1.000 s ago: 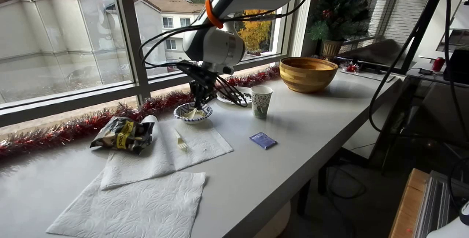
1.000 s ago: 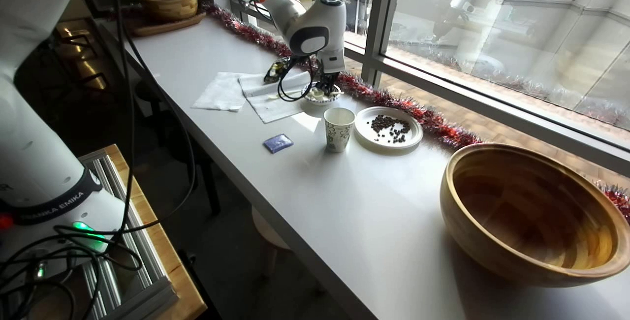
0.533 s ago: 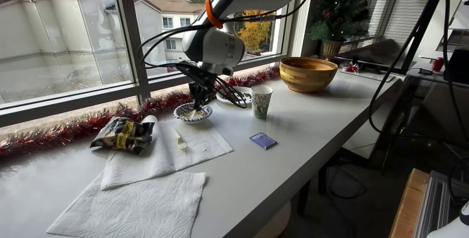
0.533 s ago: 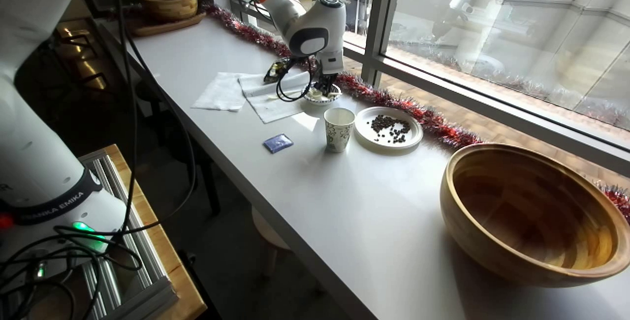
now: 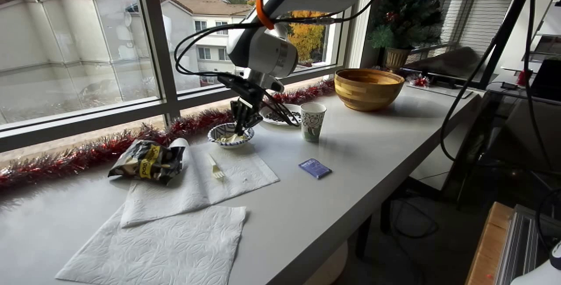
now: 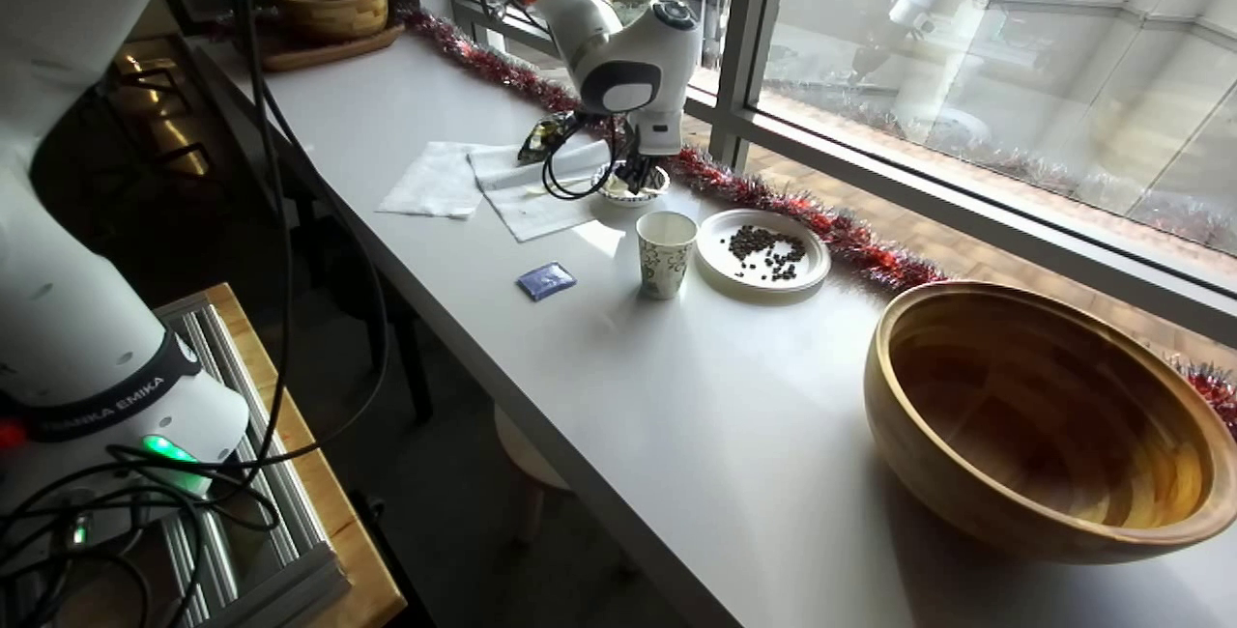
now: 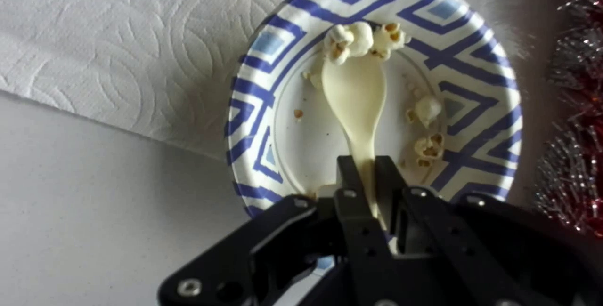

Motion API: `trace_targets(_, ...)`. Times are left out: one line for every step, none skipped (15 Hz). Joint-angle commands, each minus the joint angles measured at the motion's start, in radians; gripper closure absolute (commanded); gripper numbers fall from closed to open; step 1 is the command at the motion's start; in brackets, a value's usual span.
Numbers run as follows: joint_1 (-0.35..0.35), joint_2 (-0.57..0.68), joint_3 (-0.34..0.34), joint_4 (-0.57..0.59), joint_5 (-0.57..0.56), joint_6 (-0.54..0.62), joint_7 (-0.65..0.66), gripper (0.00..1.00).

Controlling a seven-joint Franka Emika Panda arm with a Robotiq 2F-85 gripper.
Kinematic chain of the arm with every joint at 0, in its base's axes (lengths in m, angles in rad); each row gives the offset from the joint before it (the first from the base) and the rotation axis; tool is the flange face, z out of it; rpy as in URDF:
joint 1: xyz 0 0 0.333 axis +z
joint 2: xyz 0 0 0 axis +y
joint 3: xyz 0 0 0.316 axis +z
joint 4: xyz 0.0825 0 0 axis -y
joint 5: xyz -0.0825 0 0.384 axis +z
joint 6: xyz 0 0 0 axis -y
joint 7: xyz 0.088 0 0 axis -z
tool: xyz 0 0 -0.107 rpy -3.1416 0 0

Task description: Use the spoon to transfer some of the white contents to the cup

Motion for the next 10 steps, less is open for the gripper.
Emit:
trace_targets(-0.064,0.045,0.049,0.072,0.064,-0.081,-0.049,0.96)
trace_targets(-0.078,0.052,0.059,0.082,0.08,-0.09,-0.064,0.96)
trace_targets(-0.088,0.06,0.065,0.093,0.095,-0.097,-0.075,0.96)
trace_targets(-0.094,0.069,0.067,0.103,0.106,-0.1,-0.085,0.96)
trace_targets(-0.1,0.074,0.07,0.11,0.115,-0.108,-0.092,0.96)
trace_targets(-0.105,0.078,0.073,0.117,0.125,-0.112,-0.1,0.96)
trace_targets(-0.106,0.081,0.074,0.123,0.136,-0.115,-0.108,0.96)
trace_targets(-0.107,0.082,0.074,0.127,0.142,-0.112,-0.117,0.96)
trace_targets(-0.106,0.082,0.076,0.129,0.148,-0.111,-0.126,0.96)
trace_targets(-0.105,0.082,0.076,0.132,0.151,-0.114,-0.135,0.96)
